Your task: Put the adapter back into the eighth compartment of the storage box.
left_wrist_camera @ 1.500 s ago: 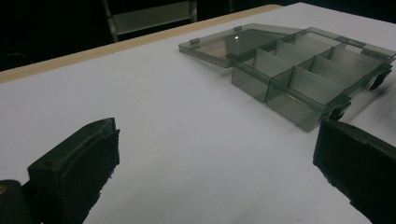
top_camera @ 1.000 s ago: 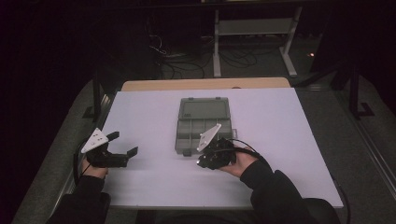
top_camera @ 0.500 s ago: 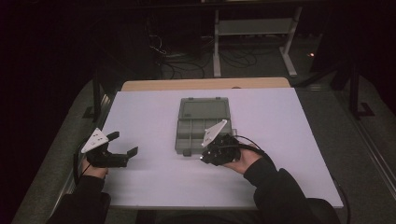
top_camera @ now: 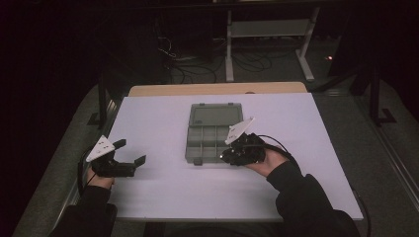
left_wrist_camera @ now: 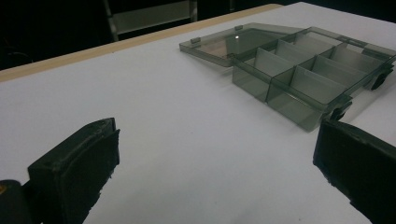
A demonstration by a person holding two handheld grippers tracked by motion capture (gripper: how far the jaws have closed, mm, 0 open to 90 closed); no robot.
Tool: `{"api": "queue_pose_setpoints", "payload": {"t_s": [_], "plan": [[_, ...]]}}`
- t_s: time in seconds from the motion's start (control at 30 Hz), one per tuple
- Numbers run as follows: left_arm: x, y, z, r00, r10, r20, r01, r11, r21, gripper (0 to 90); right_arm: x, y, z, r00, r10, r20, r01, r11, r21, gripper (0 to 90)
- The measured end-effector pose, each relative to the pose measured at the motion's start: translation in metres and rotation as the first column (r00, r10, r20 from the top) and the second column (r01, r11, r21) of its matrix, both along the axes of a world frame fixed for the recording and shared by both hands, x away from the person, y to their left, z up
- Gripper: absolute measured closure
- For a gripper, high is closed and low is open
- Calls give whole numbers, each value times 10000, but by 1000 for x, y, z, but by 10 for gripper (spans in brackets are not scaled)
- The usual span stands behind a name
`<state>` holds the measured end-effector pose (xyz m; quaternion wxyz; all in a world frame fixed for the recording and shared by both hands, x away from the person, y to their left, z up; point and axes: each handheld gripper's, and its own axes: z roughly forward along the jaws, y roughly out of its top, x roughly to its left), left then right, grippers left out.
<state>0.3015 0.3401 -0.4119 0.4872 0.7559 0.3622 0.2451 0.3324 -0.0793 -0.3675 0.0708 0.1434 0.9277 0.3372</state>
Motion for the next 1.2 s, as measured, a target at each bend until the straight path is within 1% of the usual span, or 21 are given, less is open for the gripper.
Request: {"api": "queue_pose_setpoints", "payload": {"t_s": [0.27, 0.43, 0.63, 0.87, 1.03, 1.2], "plan": [[0, 0, 0, 10000, 27, -9, -27, 10000, -6, 0, 8, -13, 2, 9992, -395, 51, 394, 9991, 152, 747], [0, 0, 0, 10000, 24, -8, -24, 10000, -4, 0, 12, -18, 2, 9986, -528, 90, 527, 9984, 201, 747], [0, 0, 0, 10000, 24, -10, -24, 10000, 4, 0, 18, -20, 2, 9977, -671, 34, 670, 9976, 183, 747], [0, 0, 0, 10000, 17, -19, -17, 10000, 27, 0, 29, -26, 2, 9958, -919, 14, 919, 9955, 227, 747], [0, 0, 0, 10000, 16, -21, -16, 10000, 15, 0, 35, -29, -2, 9939, -1101, -86, 1102, 9938, 149, 747], [0, 0, 0, 10000, 23, -17, -23, 10000, 25, 0, 40, -31, -6, 9922, -1246, -81, 1246, 9922, -39, 747]]}}
